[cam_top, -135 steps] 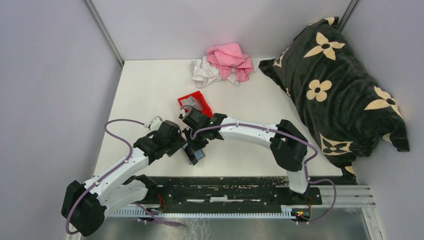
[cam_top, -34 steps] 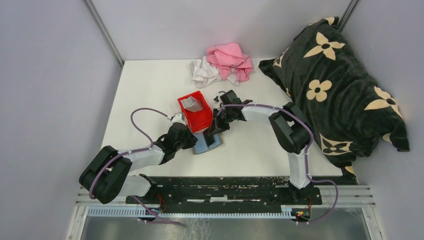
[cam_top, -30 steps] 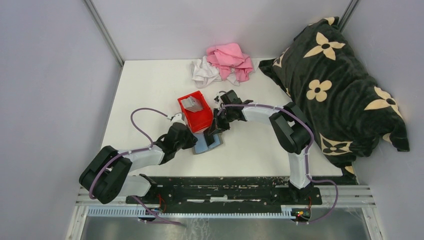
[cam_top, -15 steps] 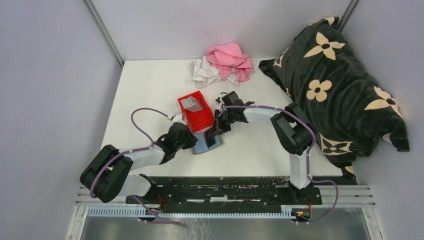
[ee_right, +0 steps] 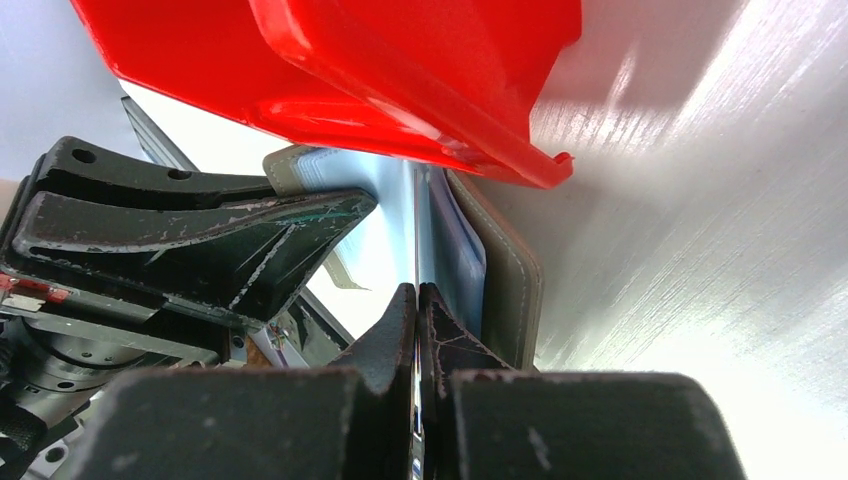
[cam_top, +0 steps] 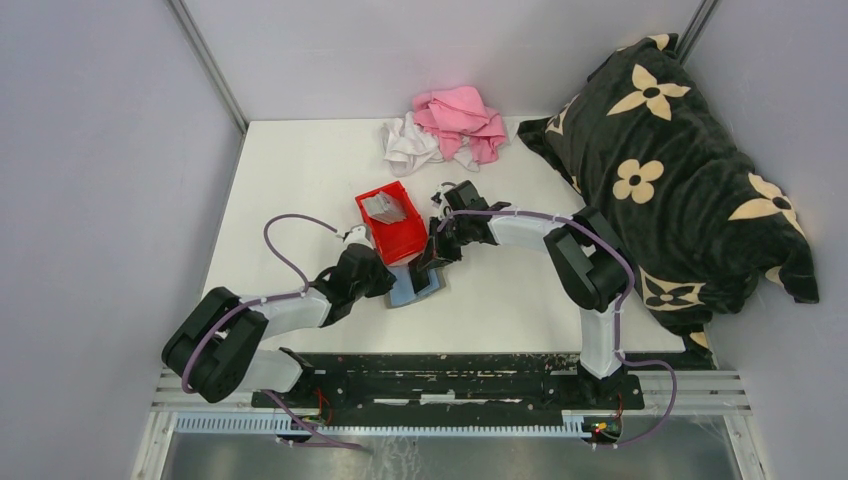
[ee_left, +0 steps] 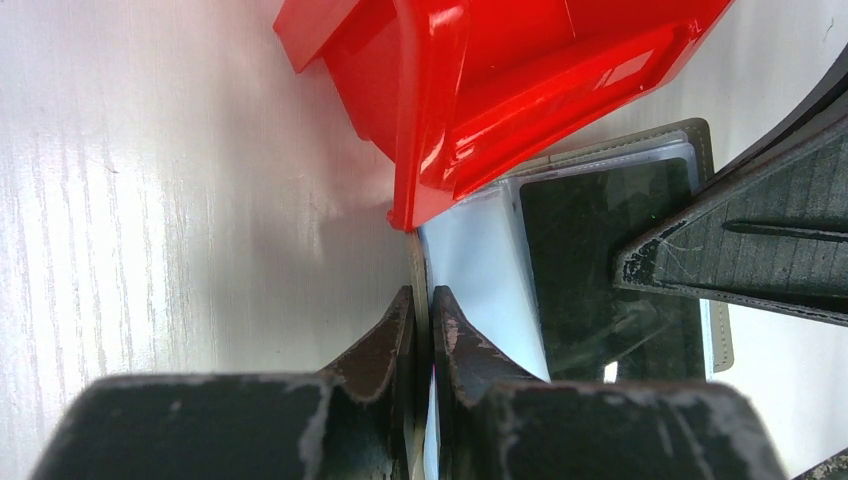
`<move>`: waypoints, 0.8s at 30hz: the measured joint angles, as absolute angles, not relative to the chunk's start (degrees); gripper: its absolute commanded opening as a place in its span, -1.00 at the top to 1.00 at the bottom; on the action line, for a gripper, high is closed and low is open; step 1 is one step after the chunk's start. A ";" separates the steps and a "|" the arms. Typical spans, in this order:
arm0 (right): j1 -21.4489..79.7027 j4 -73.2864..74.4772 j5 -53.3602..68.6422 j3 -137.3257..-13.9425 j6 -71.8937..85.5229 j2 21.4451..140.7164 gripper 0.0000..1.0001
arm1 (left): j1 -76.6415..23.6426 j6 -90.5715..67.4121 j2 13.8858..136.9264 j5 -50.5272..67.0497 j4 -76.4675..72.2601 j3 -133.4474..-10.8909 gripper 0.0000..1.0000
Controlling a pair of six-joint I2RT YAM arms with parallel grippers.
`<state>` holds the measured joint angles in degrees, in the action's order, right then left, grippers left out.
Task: Put the credit cards into the card holder
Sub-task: Insert the credit card into the card holder.
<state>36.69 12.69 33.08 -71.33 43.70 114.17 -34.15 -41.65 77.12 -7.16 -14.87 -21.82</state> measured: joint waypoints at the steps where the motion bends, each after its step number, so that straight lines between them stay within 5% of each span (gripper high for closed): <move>1: 36.69 12.69 33.10 -71.33 43.70 114.10 0.98 | -34.15 -41.65 77.12 -7.16 -14.87 -21.82 0.94; 24: 36.69 11.55 33.65 -69.38 43.70 113.95 0.98 | -34.15 -41.32 77.14 -7.09 -14.79 -21.91 0.94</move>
